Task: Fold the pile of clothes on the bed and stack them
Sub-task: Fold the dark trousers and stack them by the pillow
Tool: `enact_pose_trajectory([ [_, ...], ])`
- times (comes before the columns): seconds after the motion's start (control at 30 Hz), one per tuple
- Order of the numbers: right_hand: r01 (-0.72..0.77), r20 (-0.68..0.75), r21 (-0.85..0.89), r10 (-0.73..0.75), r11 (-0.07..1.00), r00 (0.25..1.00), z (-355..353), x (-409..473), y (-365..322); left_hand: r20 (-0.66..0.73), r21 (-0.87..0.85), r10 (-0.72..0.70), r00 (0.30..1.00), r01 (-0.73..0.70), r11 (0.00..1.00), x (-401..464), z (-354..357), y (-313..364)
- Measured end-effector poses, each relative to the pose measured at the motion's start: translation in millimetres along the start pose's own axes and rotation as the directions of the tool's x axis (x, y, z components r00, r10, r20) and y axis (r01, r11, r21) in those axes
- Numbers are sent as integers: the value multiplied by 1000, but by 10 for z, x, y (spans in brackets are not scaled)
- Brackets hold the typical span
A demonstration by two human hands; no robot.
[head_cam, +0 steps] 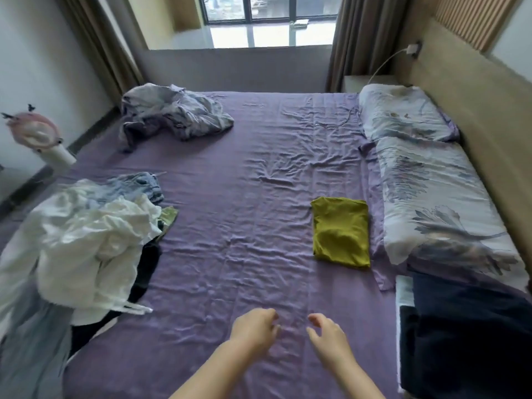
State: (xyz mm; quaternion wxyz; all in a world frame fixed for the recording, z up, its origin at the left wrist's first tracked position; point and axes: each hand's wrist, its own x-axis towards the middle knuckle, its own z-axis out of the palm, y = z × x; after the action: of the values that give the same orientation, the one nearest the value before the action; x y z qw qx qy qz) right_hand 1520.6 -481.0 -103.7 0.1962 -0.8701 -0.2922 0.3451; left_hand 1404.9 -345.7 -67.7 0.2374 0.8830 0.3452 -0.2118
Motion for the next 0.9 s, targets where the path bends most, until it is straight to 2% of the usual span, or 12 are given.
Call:
enact_pose_trajectory([
  [0.2, 155, 60, -69, -151, 985, 987, 473, -168, -1080, -107, -140, -144, 984, 129, 982, -599, -345, -1024],
  [0.6, 389, 177, -273, -351, 880, 919, 1599, -692, -2612, -143, -249, -326, 935, 285, 926, -1756, -526, -2948],
  [0.9, 501, 245, -297, -442, 813, 863, 1879, -543, -3426, -183, -347, -423, 887, 344, 873, -1899, -745, -3662],
])
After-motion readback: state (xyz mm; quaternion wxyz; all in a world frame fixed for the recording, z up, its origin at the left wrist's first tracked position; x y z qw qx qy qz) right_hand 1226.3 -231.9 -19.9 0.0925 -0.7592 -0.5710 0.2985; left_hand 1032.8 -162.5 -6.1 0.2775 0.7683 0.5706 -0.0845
